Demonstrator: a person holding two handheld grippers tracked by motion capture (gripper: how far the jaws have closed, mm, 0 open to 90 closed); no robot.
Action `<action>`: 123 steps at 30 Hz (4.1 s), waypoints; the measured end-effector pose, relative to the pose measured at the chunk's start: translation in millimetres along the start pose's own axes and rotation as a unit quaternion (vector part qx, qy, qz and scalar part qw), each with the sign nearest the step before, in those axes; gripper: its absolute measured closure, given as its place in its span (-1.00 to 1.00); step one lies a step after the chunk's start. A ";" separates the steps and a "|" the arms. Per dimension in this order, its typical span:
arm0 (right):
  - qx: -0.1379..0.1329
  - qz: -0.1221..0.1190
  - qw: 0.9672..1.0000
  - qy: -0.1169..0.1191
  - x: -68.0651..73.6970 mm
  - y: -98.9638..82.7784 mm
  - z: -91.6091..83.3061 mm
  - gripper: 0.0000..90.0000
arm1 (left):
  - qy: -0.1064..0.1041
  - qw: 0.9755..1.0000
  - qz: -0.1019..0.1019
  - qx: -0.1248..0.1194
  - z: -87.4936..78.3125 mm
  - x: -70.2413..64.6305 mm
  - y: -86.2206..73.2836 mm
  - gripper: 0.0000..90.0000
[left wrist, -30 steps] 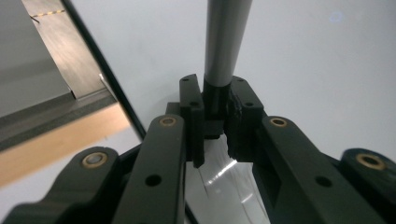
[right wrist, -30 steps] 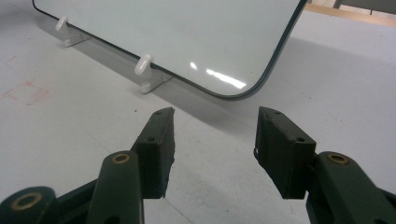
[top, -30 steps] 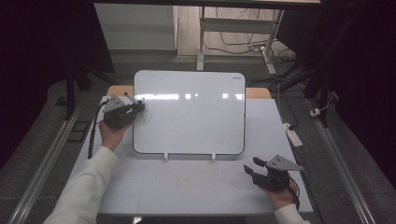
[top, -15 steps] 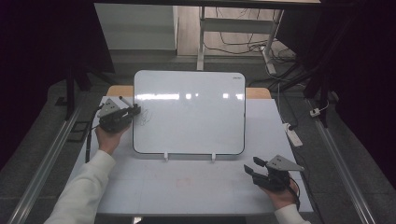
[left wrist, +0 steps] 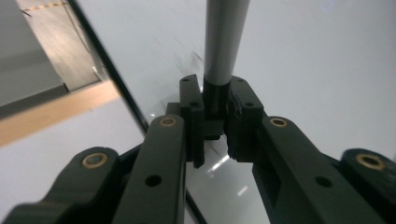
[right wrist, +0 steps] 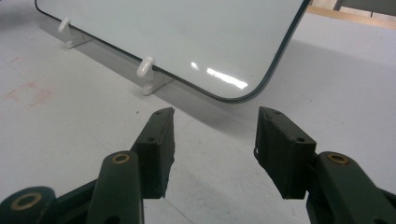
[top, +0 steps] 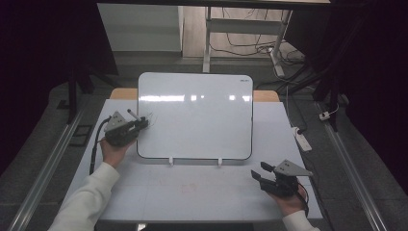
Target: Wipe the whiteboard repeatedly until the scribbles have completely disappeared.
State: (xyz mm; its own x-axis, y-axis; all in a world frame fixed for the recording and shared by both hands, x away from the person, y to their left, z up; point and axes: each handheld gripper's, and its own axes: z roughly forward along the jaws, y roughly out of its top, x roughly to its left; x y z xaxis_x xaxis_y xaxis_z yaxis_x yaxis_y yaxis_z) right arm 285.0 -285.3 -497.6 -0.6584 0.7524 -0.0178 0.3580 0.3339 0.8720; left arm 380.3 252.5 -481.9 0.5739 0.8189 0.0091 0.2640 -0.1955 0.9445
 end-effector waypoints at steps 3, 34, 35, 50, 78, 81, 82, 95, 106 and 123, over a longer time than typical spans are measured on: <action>0.000 -0.002 1.000 0.002 1.6 0.4 0.4 0.04 | -0.001 1.000 -0.005 0.000 1.5 0.3 1.4 0.72; -0.001 0.000 1.000 0.005 1.7 -0.1 0.5 0.04 | -0.010 1.000 0.010 0.014 6.6 -2.1 10.7 0.72; -0.001 0.000 1.000 0.005 1.6 -0.3 0.4 0.04 | -0.018 1.000 0.011 0.016 6.5 -5.2 7.5 0.72; -0.002 0.002 1.000 0.003 0.4 -0.5 -0.3 0.04 | 0.002 1.000 0.014 0.010 16.3 7.1 30.7 0.72; -0.003 -0.001 1.000 0.005 1.8 0.8 -0.1 0.04 | -0.023 0.999 0.028 0.030 11.3 -14.8 8.2 0.72; -0.006 0.001 1.000 0.004 1.1 1.6 -1.4 0.04 | -0.014 0.999 0.025 0.028 13.0 -7.9 16.4 0.72; -0.007 0.001 1.000 0.003 0.9 1.7 -1.6 0.04 | -0.009 0.999 0.022 0.025 14.4 -4.2 21.8 0.72; -0.004 -0.001 1.000 0.006 2.3 0.5 -0.4 0.04 | -0.030 0.998 0.031 0.036 14.1 -19.9 9.3 0.72; -0.005 -0.001 1.000 0.002 2.2 1.1 -1.1 0.04 | -0.023 0.999 0.033 0.033 22.7 -14.8 25.3 0.72; -0.007 -0.003 1.000 0.005 3.8 2.5 -0.7 0.03 | -0.045 0.997 0.036 0.052 14.2 -28.0 5.7 0.72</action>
State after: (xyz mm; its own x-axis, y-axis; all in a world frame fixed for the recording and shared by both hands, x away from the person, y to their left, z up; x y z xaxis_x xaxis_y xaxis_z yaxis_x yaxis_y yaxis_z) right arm 282.9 -282.0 -495.1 -0.6673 0.7445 -0.0185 0.3448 0.3309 0.8784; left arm 376.7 220.8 -481.4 0.6600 0.7501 0.0408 0.2967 -0.3102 0.9032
